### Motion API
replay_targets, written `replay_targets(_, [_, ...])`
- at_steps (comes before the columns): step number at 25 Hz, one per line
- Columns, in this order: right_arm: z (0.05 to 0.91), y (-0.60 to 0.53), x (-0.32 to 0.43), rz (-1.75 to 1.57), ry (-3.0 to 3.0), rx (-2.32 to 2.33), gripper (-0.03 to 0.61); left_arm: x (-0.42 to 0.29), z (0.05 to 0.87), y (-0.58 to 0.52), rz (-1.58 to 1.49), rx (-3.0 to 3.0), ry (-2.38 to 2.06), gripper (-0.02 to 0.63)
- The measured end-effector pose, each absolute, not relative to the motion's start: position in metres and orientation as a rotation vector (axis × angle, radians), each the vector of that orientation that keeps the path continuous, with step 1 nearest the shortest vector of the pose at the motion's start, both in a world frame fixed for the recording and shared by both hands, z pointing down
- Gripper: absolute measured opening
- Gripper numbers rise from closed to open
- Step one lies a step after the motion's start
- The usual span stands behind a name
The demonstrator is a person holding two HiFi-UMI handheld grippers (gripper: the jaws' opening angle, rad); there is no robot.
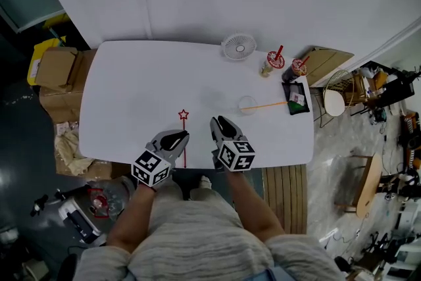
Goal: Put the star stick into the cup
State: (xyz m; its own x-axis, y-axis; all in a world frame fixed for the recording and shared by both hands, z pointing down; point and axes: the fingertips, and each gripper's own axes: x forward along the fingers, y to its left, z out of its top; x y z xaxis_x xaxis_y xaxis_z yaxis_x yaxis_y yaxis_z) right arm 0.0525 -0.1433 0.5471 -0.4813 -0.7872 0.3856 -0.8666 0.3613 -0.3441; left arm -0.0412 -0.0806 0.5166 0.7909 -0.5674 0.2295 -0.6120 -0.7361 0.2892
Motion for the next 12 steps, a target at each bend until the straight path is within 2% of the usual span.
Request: replay_targets(12, [0.615, -0.129, -0.019, 0.925, -2.309, 1.27, 0.094, -0.078, 0.528, -0.078, 0.199, 2.584, -0.96, 0.017])
